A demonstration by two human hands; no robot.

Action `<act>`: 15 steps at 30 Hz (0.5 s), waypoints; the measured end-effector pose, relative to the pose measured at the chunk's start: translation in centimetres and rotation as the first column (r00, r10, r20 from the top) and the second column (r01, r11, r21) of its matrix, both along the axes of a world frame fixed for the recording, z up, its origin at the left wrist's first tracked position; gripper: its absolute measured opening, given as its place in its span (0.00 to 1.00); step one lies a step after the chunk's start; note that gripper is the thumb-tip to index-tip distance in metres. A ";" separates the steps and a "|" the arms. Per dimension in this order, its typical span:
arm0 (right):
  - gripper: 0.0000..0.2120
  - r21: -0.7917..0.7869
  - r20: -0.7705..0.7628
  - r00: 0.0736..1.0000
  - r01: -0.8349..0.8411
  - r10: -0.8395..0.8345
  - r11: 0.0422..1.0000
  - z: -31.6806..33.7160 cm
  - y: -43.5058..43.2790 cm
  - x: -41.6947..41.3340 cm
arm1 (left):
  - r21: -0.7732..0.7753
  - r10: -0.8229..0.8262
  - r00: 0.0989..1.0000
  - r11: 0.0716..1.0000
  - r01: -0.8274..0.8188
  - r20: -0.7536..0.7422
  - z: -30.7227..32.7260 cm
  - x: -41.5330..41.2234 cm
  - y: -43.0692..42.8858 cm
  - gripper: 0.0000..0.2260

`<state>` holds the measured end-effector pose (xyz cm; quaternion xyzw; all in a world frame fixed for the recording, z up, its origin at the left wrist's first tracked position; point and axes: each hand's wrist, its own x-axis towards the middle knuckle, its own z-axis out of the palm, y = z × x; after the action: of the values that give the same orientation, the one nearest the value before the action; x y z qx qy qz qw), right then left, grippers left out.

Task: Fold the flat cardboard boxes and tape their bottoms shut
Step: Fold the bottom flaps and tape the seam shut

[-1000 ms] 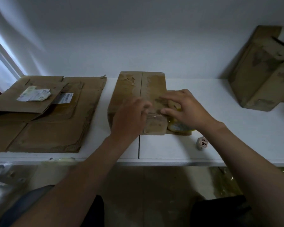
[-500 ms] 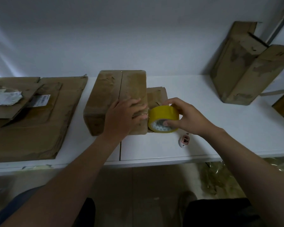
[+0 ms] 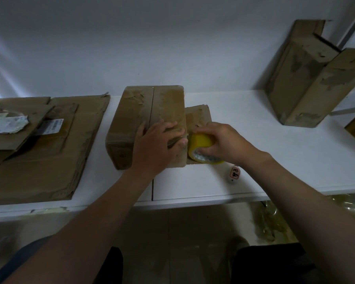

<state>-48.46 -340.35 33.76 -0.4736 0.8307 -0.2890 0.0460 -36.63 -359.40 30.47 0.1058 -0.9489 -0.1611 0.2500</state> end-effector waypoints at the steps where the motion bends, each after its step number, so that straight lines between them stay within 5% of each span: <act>1: 0.25 0.012 0.001 1.000 0.002 -0.002 1.000 0.0 -0.3 0.0 | 0.014 0.021 1.000 1.000 -0.021 -0.007 0.1 -0.1 0.3 0.17; 7: 0.25 0.075 -0.050 0.997 -0.048 0.052 0.996 -0.4 -1.2 -0.7 | 0.071 0.129 0.991 0.989 -0.127 -0.026 0.2 -0.7 1.4 0.17; 15: 0.30 -0.068 0.197 0.974 -0.101 0.113 0.993 -1.1 -0.8 0.2 | 0.008 -0.030 0.999 1.000 0.030 -0.027 0.2 -0.4 -2.5 0.17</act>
<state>-48.25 -341.15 32.70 -0.4871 0.7865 -0.3561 0.1314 -37.08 -361.89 30.68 0.0905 -0.9462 -0.1704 0.2597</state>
